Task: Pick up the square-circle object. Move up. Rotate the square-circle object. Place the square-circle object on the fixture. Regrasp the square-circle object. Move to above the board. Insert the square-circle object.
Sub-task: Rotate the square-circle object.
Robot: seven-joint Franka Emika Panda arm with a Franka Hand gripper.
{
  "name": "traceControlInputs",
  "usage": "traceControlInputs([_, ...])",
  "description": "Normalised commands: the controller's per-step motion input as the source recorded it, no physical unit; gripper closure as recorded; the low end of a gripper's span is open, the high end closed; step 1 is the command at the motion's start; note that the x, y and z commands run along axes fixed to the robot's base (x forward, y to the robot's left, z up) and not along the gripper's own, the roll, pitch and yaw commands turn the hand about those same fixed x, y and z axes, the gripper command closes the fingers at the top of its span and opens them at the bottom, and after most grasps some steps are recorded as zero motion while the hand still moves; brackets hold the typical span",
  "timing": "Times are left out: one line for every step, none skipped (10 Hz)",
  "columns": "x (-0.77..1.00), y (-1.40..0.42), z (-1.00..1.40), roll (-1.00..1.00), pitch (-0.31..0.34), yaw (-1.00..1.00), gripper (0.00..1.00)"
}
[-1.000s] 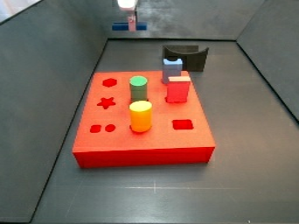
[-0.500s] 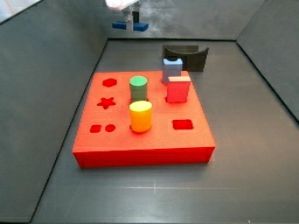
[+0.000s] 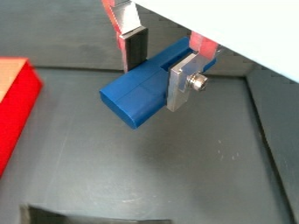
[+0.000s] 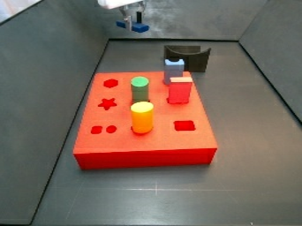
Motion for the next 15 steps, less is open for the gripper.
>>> traceControlInputs([0.01,0.02,-0.01,-0.01,-0.009,-1.0,1.0])
traceControlInputs([0.01,0.02,-0.01,-0.02,-0.01,-1.0,1.0])
traceControlInputs([0.01,0.02,-0.01,-0.02,-0.011,-1.0,1.0])
traceControlInputs([0.01,0.02,-0.01,-0.02,-0.012,-1.0,1.0])
traceControlInputs([0.01,0.02,-0.01,-0.02,-0.014,-1.0,1.0])
traceControlInputs([0.01,0.02,-0.01,-0.02,-0.015,-1.0,1.0])
traceControlInputs([0.01,0.02,-0.01,-0.03,-0.019,-1.0,1.0])
traceControlInputs([0.01,0.02,-0.01,-0.03,-0.02,-1.0,1.0])
traceControlInputs([0.01,0.02,-0.01,-0.04,-0.025,-1.0,1.0])
traceControlInputs([0.01,0.02,-0.01,-0.05,-0.031,-1.0,1.0])
traceControlInputs([0.01,0.02,-0.01,-0.05,-0.031,-0.61,1.0])
traceControlInputs([0.01,0.02,-0.01,-0.05,-0.031,-0.47,1.0])
traceControlInputs([0.01,0.02,-0.01,-0.05,-0.031,-0.31,1.0])
traceControlInputs([0.0,0.0,-1.0,0.0,0.0,0.0,1.0])
traceControlInputs([0.01,0.0,-1.0,0.0,-0.01,0.04,1.0])
